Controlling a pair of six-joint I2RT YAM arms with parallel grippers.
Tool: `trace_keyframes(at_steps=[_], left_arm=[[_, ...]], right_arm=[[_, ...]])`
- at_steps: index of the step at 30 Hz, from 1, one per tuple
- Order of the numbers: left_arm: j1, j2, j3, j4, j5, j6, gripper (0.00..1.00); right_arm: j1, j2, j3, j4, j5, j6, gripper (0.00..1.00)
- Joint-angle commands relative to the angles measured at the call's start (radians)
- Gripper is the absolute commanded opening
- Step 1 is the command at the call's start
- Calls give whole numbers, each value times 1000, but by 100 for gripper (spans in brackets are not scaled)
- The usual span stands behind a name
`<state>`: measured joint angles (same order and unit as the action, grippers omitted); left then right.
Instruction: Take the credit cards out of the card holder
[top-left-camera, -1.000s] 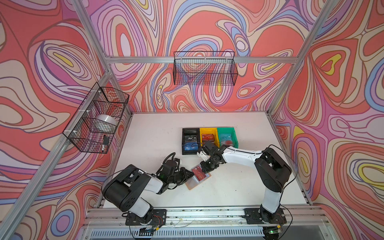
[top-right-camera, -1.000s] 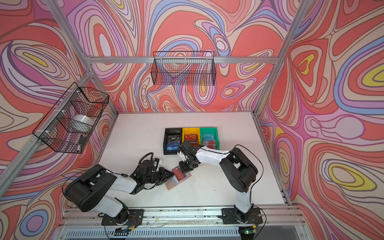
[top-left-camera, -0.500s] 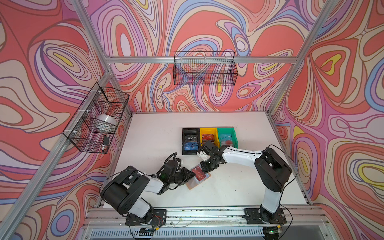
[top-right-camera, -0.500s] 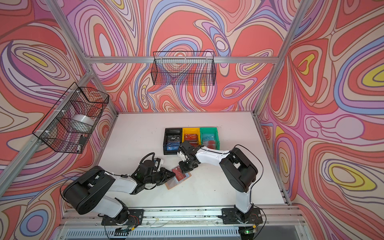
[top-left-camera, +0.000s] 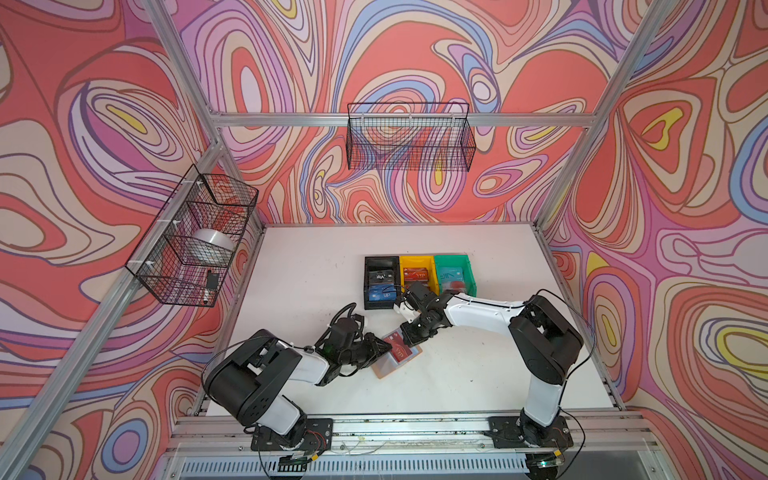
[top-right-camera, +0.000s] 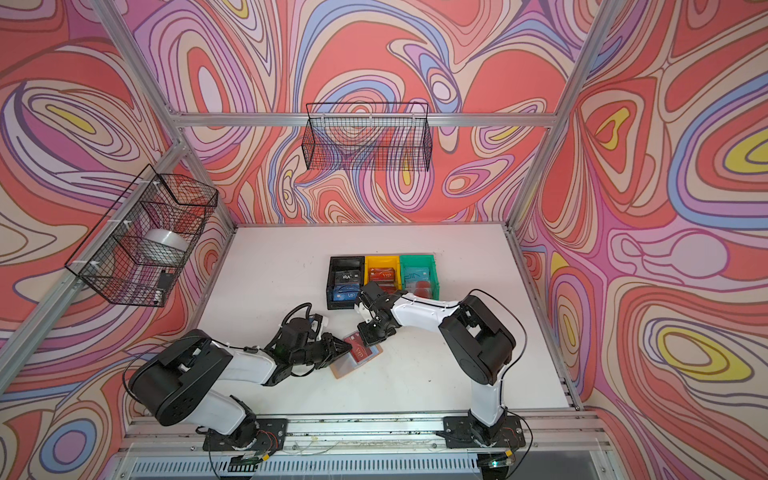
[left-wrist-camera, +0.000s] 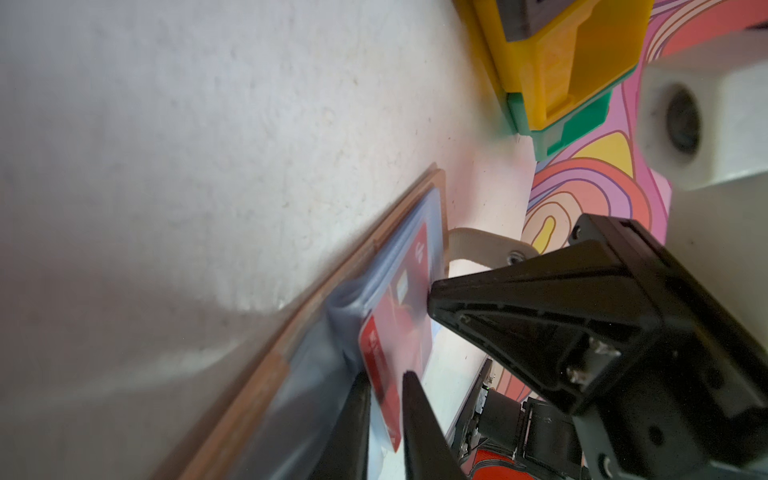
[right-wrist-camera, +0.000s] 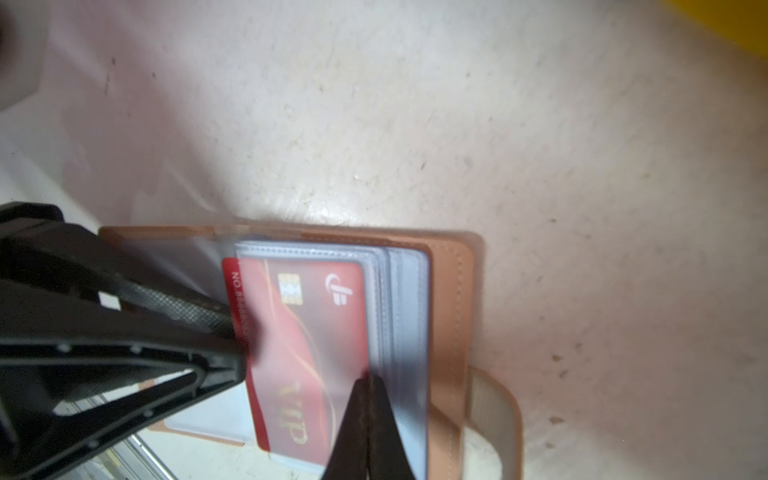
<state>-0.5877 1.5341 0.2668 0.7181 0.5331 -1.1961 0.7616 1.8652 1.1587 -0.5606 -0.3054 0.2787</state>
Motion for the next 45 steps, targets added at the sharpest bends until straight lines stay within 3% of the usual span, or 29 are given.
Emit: trace_keyframes(at_steps=[1,13,33,45], left_arm=[[-3,18,15,-12,-9,18,19],[-4,29,10,-14,-20,21,17],[-6,65,-4,3,-21,23,3],[-6,38,-51,-37,-41,39,2]], right_arm=[[5,35,-34,-16,19,-1,5],[4,42,-37,-12,15,2,5],[5,43,-47,-10,15,7,5],[5,65,-45,-16,11,13,5]])
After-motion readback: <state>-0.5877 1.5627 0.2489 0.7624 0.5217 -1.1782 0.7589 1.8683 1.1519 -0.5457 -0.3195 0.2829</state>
